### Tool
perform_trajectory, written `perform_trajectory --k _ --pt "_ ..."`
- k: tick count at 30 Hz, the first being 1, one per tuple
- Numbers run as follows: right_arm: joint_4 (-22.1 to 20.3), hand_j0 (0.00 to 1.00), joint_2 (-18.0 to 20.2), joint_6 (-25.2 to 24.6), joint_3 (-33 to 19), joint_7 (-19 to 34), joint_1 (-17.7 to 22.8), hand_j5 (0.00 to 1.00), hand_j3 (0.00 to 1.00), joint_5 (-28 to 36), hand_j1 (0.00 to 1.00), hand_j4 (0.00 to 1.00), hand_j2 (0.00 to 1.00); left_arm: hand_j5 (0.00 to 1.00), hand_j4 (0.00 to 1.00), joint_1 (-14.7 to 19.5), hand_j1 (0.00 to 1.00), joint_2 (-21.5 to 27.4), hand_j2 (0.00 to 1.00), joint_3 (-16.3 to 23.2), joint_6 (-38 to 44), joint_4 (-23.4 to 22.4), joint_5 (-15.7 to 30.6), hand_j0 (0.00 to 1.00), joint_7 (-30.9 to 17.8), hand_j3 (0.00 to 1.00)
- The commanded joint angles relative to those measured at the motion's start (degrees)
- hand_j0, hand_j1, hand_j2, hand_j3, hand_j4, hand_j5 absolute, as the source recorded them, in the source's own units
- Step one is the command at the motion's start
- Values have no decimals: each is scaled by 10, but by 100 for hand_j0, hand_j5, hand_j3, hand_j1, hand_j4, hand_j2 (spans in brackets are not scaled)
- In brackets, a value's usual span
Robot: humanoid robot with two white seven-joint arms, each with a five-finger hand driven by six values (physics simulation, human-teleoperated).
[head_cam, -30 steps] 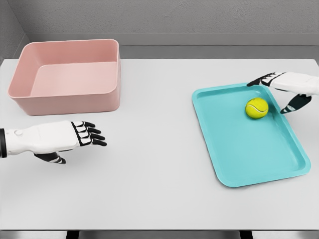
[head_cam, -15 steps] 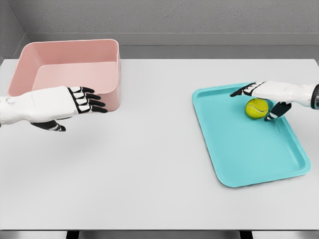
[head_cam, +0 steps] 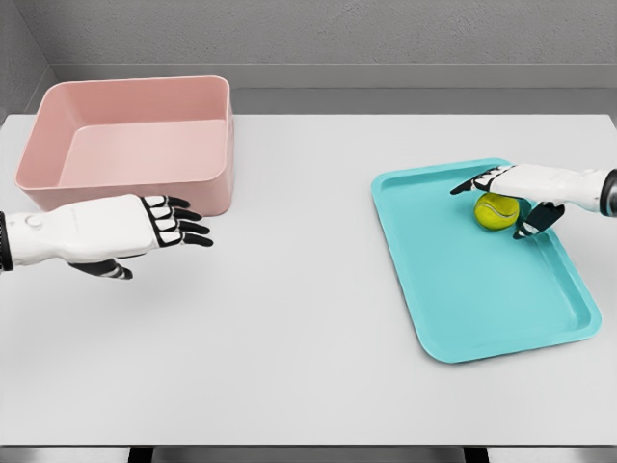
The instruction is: Put the tennis from the blue tray into the pink basket with both arms
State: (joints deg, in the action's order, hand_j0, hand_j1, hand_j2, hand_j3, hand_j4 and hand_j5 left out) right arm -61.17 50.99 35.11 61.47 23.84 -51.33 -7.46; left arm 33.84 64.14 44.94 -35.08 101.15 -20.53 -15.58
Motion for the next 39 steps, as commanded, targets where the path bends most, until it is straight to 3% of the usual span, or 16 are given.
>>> perform_trajectory --k 1,7,14,17,23,32,35,39 --pt "11 96 -4 -1 0 0 0 96 96 3 96 96 96 100 100 -1 100 -10 100 0 1 0 3 100 3 100" --pt "42 95 -20 -1 0 0 -1 95 95 3 95 95 95 100 100 -11 100 -10 100 0 1 0 8 100 2 100" --pt "45 87 -30 -1 0 0 -1 87 87 -19 87 87 87 100 100 -16 100 -9 100 1 1 -1 8 100 -1 100" --pt "54 86 -33 -1 0 0 -1 86 86 -21 86 86 86 100 100 -18 100 -6 100 23 1 0 3 100 -10 100" --pt "69 86 -34 -1 -1 0 -2 86 86 -23 86 86 86 100 100 -18 100 -6 100 24 1 -1 1 100 -11 100" --pt "69 69 -41 -1 0 0 -2 69 69 -26 69 69 69 100 100 -18 100 -7 100 24 1 0 2 100 -10 100" --pt "70 59 -41 -1 -1 0 -2 59 59 -39 59 59 59 100 100 -18 100 -7 100 25 1 -1 1 100 -10 100" --pt "69 54 -41 -1 -1 0 -2 54 54 -41 54 54 54 100 100 -19 100 -8 100 25 1 -1 1 100 -10 100"
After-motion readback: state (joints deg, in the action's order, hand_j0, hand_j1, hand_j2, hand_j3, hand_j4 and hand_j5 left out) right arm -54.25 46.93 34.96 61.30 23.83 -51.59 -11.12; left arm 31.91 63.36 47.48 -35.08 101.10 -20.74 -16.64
